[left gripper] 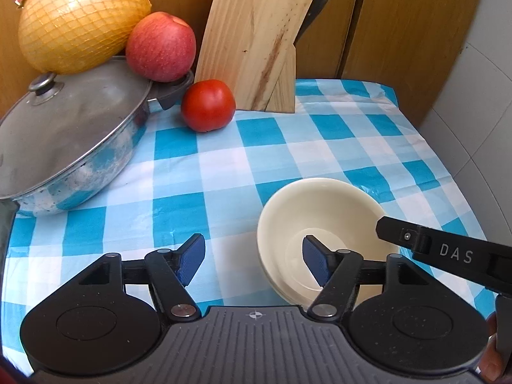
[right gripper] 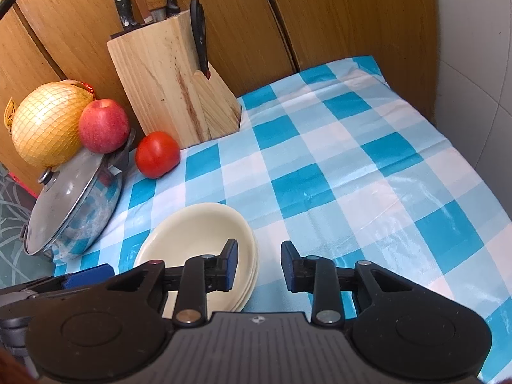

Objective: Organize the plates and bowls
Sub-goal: 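Open the left tool while the right tool opens, releasing the small bowl rim, then grasp the nested cream bowls' rim with the left tool while the right tool grasps it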

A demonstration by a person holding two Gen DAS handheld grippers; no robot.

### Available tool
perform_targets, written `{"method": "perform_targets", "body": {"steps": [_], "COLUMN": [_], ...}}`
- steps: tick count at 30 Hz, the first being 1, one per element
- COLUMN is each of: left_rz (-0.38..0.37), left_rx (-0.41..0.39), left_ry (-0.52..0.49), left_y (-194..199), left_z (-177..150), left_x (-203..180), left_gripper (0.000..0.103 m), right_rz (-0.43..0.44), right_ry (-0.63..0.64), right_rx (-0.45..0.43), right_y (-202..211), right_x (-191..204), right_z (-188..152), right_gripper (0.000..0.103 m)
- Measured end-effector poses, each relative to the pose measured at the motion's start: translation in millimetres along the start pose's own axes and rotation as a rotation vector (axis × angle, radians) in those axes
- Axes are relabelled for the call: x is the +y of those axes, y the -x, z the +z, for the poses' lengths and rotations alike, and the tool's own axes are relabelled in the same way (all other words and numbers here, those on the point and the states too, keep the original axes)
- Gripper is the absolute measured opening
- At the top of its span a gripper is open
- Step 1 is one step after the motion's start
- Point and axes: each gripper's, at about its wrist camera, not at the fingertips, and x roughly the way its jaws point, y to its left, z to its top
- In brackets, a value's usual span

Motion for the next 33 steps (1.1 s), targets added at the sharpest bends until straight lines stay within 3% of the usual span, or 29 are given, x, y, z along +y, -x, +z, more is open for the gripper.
{"method": "perform_targets", "body": {"steps": [33], "left_rz": [-0.033], "left_rx": [0.054], "left_ry": [0.001], "left_y": [-17], "left_z": [-1], "left_x": [-3], "left_gripper": [0.077], "right_rz": [0.012], "right_ry": [-0.056], "right_rx": [0.034], "right_y": [-15], "right_x": [-1], "right_z": [1], "right_gripper": [0.032]}}
